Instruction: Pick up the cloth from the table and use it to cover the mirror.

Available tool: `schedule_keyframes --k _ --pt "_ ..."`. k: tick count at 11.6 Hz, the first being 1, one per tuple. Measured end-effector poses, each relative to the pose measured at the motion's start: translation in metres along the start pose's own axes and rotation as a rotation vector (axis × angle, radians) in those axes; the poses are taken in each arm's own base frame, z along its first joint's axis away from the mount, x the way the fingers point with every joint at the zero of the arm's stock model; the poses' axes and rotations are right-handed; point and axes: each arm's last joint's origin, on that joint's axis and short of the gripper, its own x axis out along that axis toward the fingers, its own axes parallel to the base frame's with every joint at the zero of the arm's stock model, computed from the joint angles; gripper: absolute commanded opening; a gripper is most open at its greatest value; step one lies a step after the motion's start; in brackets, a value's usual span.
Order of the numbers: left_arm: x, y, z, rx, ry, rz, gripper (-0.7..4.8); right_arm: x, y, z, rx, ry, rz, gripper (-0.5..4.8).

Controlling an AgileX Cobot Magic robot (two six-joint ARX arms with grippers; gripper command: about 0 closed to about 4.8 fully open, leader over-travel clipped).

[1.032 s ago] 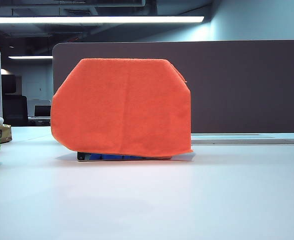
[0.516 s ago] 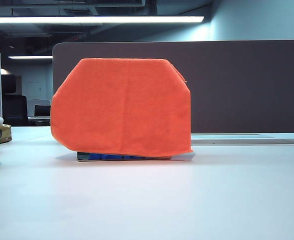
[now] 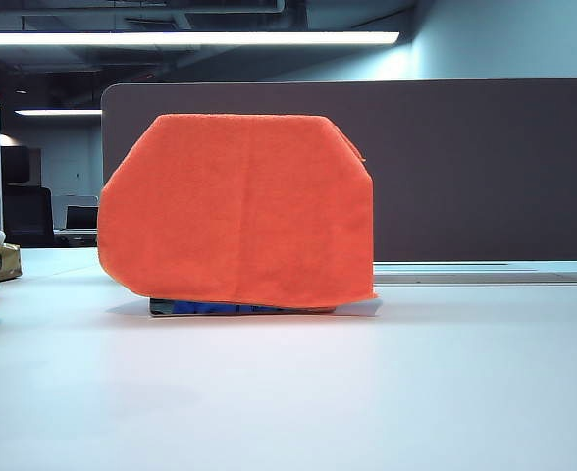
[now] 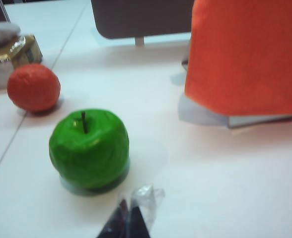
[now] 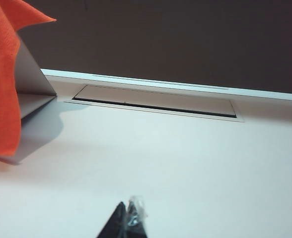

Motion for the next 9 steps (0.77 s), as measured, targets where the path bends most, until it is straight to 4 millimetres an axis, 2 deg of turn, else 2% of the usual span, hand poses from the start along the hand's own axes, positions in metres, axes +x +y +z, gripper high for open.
schedule_keyframes --k 3,4,9 --pt "0.000 0.001 0.008 0.008 -0.087 0.009 -0.04 0.000 0.000 0.001 -0.013 -0.012 -0.001 -0.02" --pt "-0.001 0.002 0.014 0.007 -0.136 0.052 -0.04 0.000 0.000 0.007 -0.046 -0.068 -0.008 -0.01" --pt "-0.001 0.003 0.013 0.001 -0.134 0.069 -0.03 0.000 -0.001 0.010 -0.052 -0.098 -0.018 -0.01"
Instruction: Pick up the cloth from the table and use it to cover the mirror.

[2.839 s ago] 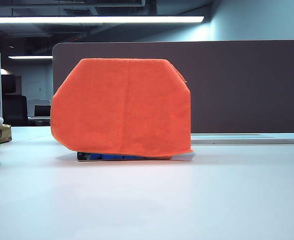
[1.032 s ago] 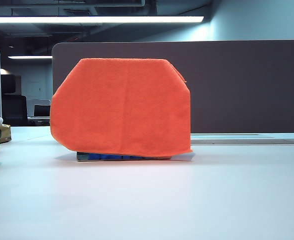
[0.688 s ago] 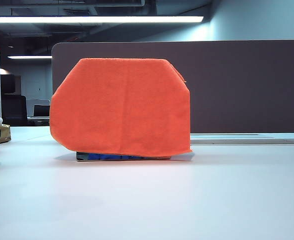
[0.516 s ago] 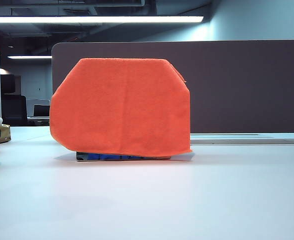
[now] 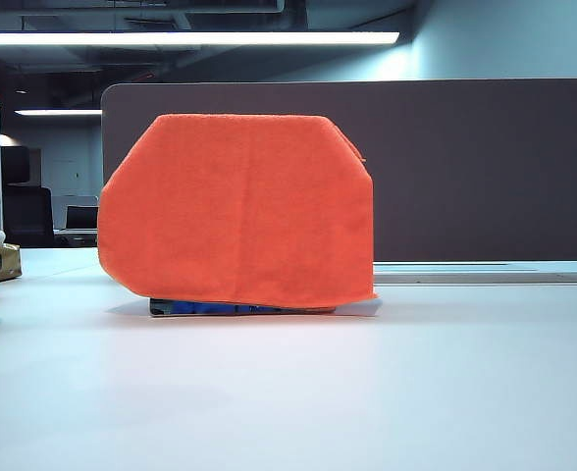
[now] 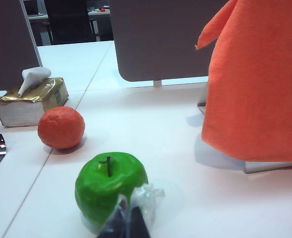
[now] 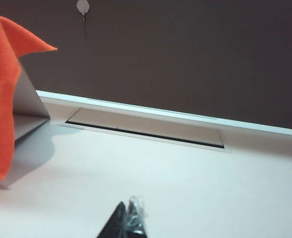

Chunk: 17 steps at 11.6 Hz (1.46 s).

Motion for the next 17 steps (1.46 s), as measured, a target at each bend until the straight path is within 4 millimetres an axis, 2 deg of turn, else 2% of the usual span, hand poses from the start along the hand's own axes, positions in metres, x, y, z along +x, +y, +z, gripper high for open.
schedule_keyframes --k 5,17 --pt "0.0000 0.0000 0.0000 -0.037 0.000 0.000 -0.04 -0.0001 -0.0029 0.0004 -0.001 0.003 -0.099 -0.01" --pt "0.0000 -0.0004 0.0000 -0.037 -0.001 -0.013 -0.03 -0.0001 -0.0020 -0.0002 -0.001 0.007 -0.071 -0.01"
